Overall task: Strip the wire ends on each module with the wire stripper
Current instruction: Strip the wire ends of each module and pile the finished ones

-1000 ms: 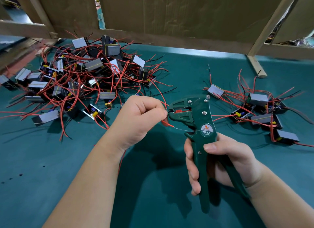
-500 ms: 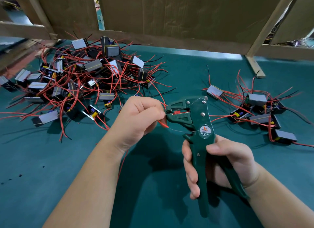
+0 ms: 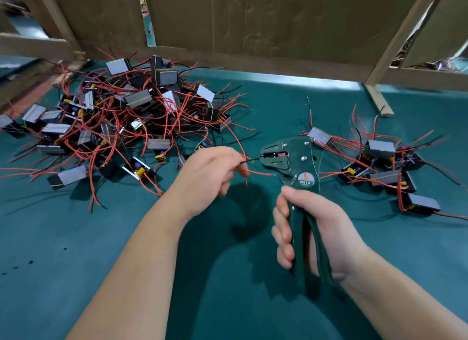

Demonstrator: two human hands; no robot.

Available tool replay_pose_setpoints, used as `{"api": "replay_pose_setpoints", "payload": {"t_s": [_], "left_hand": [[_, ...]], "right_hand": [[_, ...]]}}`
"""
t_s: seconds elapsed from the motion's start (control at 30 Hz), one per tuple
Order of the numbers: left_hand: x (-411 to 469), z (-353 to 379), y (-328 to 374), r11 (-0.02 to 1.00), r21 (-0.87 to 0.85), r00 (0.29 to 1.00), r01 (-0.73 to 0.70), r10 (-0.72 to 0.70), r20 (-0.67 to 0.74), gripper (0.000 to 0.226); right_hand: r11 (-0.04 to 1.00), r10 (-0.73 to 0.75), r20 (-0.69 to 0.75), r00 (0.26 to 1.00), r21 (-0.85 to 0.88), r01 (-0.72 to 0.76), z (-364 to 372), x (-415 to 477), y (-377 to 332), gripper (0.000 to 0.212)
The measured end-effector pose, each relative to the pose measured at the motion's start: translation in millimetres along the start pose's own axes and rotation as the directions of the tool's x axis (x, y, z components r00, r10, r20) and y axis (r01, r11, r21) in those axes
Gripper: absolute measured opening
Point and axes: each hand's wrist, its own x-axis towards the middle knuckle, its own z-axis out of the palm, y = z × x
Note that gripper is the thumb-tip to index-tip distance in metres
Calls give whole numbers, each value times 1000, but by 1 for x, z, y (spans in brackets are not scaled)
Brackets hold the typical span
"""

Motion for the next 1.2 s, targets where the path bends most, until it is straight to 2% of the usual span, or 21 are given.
{"api": "replay_pose_setpoints", "payload": {"t_s": [0.1,0.23,0.33,0.53,0.7,0.8,0.9,1.2], "left_hand": [[-1,5,-4,986,165,1000,-12,12,1,27],[0,3,-5,993,101,996,-62,68,-63,25],[1,1,-5,996,-10,988,-87,85,-131,21],[2,1,-4,986,-127,978,-110,84,-191,16],[1,3,-1,983,-129,973,-128,99,-207,11],[1,4,0,980,-157,978,-122,92,-188,4],[1,3,0,978,-162,983,-129,104,-151,20],[-3,1,4,971,-187,982,-145,118,-151,29]], "right_hand": [[997,-22,-12,1000,68,23,-1,1,-5,34],[968,-126,11,992,218,121,-8,2,-10,27],[948,-135,-5,991,289,131,-16,1,-14,32],[982,0,165,986,186,-31,-19,-1,-13,51],[988,18,371,929,134,-73,-13,-2,-6,44],[990,-6,432,902,133,-57,-12,-3,-5,41],[993,-16,443,897,114,-39,-12,-4,-6,39],[1000,-7,361,932,21,-1,-12,-4,-6,37]]}}
